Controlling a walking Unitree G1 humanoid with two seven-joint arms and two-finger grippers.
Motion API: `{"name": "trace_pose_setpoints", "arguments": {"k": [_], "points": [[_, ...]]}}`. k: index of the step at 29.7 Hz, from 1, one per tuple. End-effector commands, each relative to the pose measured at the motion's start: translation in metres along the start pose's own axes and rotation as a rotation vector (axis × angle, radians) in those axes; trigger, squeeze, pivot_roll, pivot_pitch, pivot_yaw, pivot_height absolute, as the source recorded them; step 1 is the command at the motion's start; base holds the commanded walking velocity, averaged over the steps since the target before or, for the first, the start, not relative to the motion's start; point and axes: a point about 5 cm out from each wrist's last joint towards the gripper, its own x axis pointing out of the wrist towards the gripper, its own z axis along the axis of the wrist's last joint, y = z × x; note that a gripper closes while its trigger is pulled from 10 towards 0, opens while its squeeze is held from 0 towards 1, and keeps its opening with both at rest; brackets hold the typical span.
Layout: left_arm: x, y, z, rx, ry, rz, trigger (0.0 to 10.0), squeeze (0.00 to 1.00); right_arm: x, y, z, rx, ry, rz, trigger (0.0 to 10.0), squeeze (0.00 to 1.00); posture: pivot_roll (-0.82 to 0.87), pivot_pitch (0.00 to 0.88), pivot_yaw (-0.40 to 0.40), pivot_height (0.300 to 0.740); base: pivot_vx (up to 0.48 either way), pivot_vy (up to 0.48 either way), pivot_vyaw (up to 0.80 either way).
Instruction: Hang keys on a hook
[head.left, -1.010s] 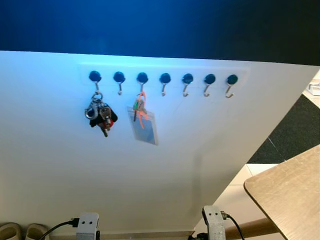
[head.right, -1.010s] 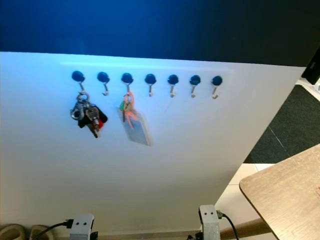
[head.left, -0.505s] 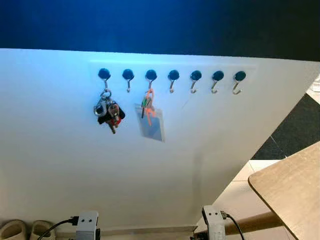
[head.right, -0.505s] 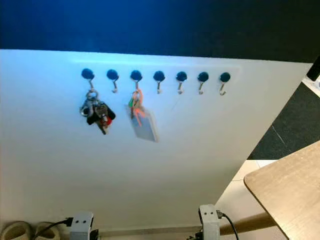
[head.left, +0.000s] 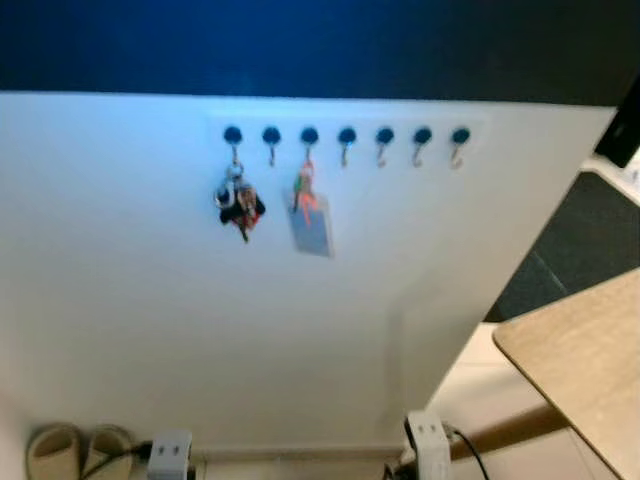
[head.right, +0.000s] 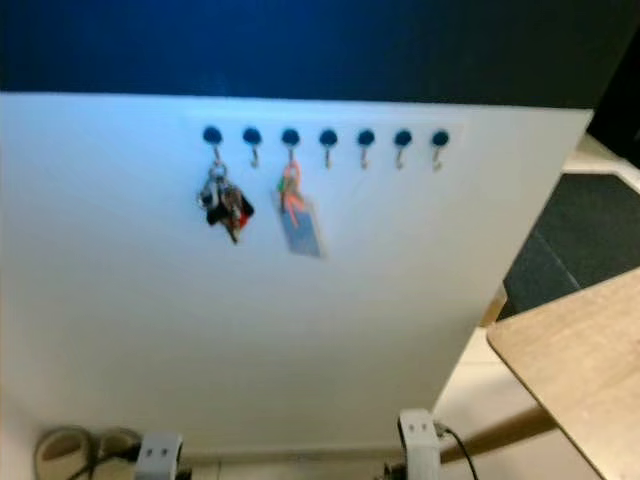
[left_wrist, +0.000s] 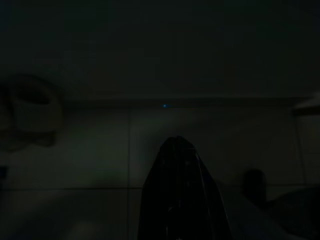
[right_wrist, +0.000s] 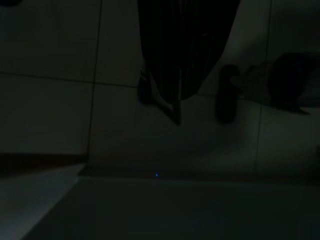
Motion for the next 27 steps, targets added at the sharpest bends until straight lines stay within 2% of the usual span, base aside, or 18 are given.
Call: {"name": "trace_pose_setpoints", "arguments": {"k": [1, 20, 27], "points": [[0.0014, 0.0008, 0.0027, 0.006, -0.002, -0.003, 10.0, 0.00, -0.0008, -0.0014, -0.0026, 0.015, 0.004, -0.008, 10.0, 0.00, 0.09, 0.050, -0.050, 0.740, 0.000, 0.000, 0.00], [0.0004, 0.0016, 0.0000, -0.003, 0.009, 0.001, 10.0, 0.00, 0.0000, -0.0013, 0.0015, 0.010, -0.005, -0.004, 10.0, 0.00, 0.10, 0.049, -0.052, 0.740, 0.000, 0.000, 0.00], [0.0007, 0.0003, 0.0002, -0.007, 0.008, -0.002, 10.0, 0.00, -0.0003, -0.0017, 0.0001, 0.013, -0.002, -0.005, 10.0, 0.00, 0.09, 0.049, -0.051, 0.740, -0.250, 0.000, 0.00]]}}
